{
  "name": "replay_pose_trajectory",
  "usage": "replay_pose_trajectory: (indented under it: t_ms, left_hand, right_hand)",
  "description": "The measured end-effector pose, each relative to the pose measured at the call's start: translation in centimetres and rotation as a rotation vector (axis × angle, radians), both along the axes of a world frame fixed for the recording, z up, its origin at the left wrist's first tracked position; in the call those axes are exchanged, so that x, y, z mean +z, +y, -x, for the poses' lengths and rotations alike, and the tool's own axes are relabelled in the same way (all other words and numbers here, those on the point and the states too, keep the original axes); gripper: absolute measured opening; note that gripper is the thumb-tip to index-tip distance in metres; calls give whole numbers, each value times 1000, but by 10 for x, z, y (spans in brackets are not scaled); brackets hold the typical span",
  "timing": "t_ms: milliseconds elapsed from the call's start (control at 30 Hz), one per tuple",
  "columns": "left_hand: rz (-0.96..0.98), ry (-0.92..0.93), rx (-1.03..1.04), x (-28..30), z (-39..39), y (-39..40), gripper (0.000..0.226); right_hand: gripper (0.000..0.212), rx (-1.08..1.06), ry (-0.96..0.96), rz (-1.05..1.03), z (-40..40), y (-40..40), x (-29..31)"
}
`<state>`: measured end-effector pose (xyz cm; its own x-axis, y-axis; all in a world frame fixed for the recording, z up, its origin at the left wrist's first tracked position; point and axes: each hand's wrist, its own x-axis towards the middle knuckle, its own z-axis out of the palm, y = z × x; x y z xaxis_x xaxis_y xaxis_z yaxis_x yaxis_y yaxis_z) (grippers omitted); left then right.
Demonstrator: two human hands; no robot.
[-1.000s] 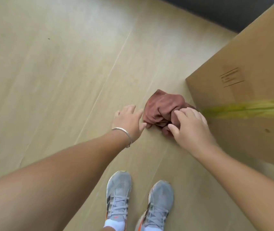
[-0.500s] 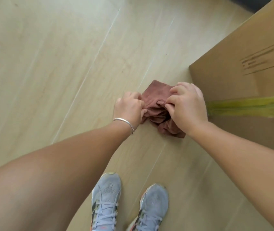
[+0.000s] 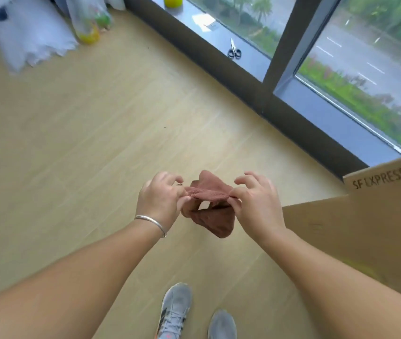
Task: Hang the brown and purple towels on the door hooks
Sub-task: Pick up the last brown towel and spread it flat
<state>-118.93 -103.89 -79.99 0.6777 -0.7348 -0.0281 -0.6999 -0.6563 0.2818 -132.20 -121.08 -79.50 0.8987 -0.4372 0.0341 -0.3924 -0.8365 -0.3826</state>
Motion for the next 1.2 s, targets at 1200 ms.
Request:
replay_pose_trajectory:
  t_ms: [1200]
  left_hand:
    - [-308, 297, 623, -98, 17, 335, 24]
  right_hand:
    - [28, 471, 583, 41, -97, 223, -115]
